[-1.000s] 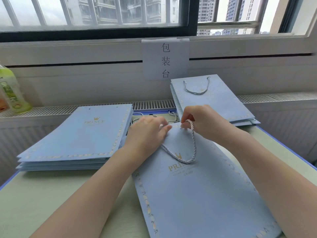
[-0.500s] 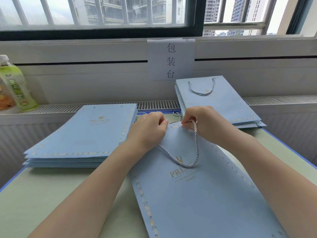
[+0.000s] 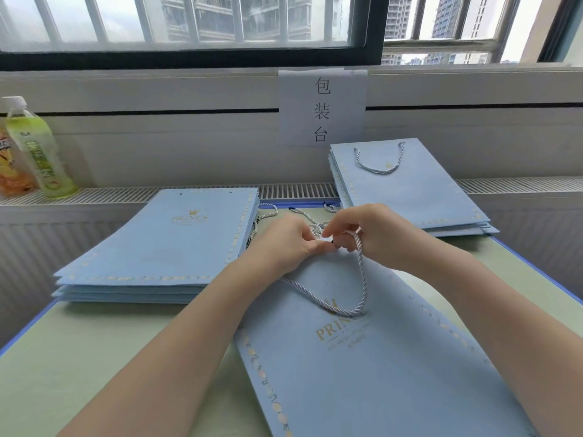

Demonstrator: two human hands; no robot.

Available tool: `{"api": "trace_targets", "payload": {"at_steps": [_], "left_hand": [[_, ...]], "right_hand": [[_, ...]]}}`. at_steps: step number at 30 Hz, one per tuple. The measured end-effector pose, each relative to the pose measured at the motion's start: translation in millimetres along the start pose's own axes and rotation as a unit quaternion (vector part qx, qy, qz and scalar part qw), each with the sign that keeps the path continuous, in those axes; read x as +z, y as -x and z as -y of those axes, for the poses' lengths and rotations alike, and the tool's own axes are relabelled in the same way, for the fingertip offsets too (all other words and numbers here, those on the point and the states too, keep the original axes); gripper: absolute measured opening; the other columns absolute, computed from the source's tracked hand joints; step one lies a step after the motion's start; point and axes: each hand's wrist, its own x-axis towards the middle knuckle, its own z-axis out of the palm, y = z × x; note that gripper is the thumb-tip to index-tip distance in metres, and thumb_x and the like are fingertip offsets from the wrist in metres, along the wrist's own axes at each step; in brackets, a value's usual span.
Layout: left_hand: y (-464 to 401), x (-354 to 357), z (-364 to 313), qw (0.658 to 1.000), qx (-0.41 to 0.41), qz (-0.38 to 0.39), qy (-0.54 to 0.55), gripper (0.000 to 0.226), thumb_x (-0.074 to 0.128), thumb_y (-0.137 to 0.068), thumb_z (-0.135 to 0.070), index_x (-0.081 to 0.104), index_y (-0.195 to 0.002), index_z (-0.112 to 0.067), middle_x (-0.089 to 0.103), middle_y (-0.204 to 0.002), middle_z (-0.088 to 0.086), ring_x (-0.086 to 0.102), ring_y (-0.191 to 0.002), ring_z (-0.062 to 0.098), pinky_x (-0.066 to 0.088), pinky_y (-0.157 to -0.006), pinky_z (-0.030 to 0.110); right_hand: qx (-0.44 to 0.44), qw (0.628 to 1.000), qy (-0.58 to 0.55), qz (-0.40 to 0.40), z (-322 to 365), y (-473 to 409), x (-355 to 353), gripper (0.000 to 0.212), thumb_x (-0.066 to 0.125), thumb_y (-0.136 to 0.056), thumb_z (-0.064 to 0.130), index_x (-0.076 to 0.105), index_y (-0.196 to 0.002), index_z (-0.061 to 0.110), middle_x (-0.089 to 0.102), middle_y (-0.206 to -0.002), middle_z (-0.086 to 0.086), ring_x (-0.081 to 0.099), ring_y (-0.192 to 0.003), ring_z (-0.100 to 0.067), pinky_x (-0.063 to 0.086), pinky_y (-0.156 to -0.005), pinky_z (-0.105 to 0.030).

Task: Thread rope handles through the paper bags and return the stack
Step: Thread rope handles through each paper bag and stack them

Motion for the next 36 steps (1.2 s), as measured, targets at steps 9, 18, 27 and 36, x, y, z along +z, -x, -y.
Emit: {"api": "trace_targets", "payload": {"at_steps": [9, 18, 27, 36], "left_hand": [[-2.0, -4.0, 3.2, 1.000, -0.012, -0.021, 0.007, 0.017, 0.065, -0.087, -0.025, 0.068, -0.078, -0.010, 0.055, -0.066, -0.001, 0.048, -0.072, 0.017, 0.034, -0.064, 0.026], [0.0, -8.1, -0.8, 0.999, -0.042, 0.011, -0.003, 0.018, 0.056, -0.092, -0.018, 0.066, -0.088, -0.003, 0.057, -0.080, 0.010, 0.048, -0.076, 0.021, 0.036, -0.068, 0.027], [-1.8, -12.9, -5.7, 0.993, -0.102, 0.026, 0.050, 0.010, 0.050, -0.086, -0.008, 0.047, -0.078, -0.012, 0.033, -0.067, 0.007, 0.028, -0.056, 0.018, 0.019, -0.049, 0.025], [5.8, -28.0, -6.4, 0.973, -0.139, 0.029, 0.183, 0.018, 0.054, -0.087, -0.018, 0.056, -0.070, -0.012, 0.048, -0.070, 0.011, 0.042, -0.062, 0.022, 0.035, -0.062, 0.030]], "right_hand": [[-0.008, 0.998, 0.058, -0.010, 6.0, 2.0, -2.1, 0.005, 0.067, -0.083, 0.008, 0.071, -0.085, 0.008, 0.061, -0.072, 0.005, 0.054, -0.069, -0.014, 0.039, -0.062, -0.011], [-0.043, 0.986, 0.157, 0.038, 16.3, 1.5, 0.7, 0.010, 0.054, -0.089, 0.012, 0.065, -0.091, 0.012, 0.050, -0.087, 0.004, 0.042, -0.079, -0.013, 0.032, -0.069, -0.020], [-0.068, 0.993, 0.094, 0.007, 20.0, 1.7, 6.3, 0.011, 0.063, -0.086, 0.008, 0.072, -0.093, 0.007, 0.065, -0.087, -0.009, 0.054, -0.078, -0.023, 0.040, -0.073, -0.029], [0.046, 0.997, -0.060, 0.005, 5.3, -0.5, 3.3, 0.040, 0.069, -0.082, 0.033, 0.055, -0.118, 0.023, 0.039, -0.112, 0.008, 0.039, -0.093, -0.003, 0.028, -0.084, -0.017]]}}
